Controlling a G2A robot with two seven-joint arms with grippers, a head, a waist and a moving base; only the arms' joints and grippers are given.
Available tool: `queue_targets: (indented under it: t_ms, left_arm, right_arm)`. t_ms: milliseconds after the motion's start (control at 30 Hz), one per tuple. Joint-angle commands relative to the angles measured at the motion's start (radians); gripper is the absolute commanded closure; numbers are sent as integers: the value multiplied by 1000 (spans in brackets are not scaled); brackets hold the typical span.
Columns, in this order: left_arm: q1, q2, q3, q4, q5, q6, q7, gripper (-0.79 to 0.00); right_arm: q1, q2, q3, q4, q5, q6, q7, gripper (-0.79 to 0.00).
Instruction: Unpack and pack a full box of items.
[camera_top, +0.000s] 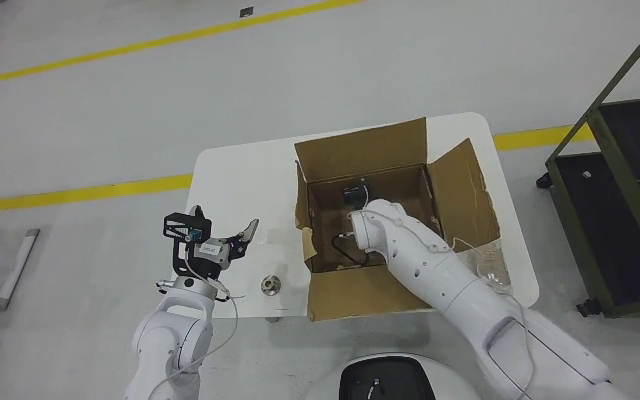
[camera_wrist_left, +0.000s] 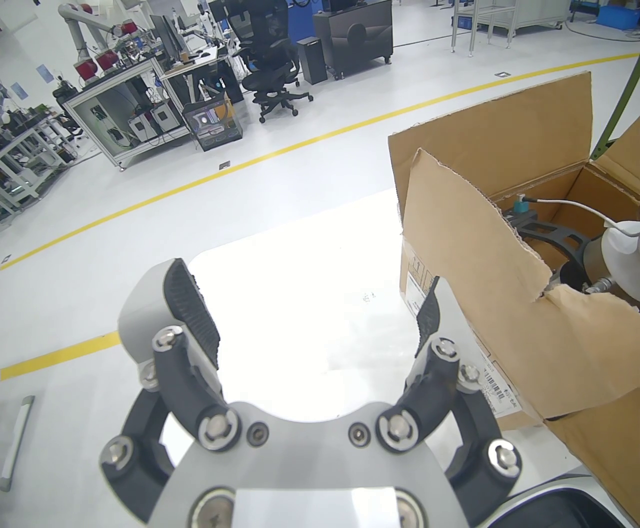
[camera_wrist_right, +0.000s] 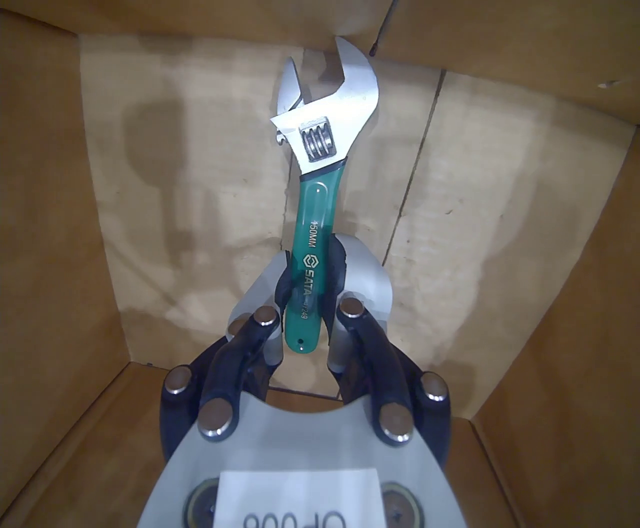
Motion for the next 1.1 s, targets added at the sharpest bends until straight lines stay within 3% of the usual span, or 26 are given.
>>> queue_targets:
  t_ms: [0,167,433,600,1067]
  left_arm:
    - [0,0,0,0,0,0,0,-785]
    - [0,0,0,0,0,0,0,-785]
    - [0,0,0,0,0,0,0,-785]
    - [0,0,0,0,0,0,0,-785]
    - [0,0,0,0,0,0,0,-785]
  right_arm:
    - [-26,11,11,-54,-24,-4,4,0]
    - [-131,53,72,-248,-95,-29,-3,0]
    - [-380,131,233,-707,-234,-136,18,0]
    - [-513,159,297,-935,-315,-202,11,0]
    - [-534,161,311,-966,-312,-204,-5,0]
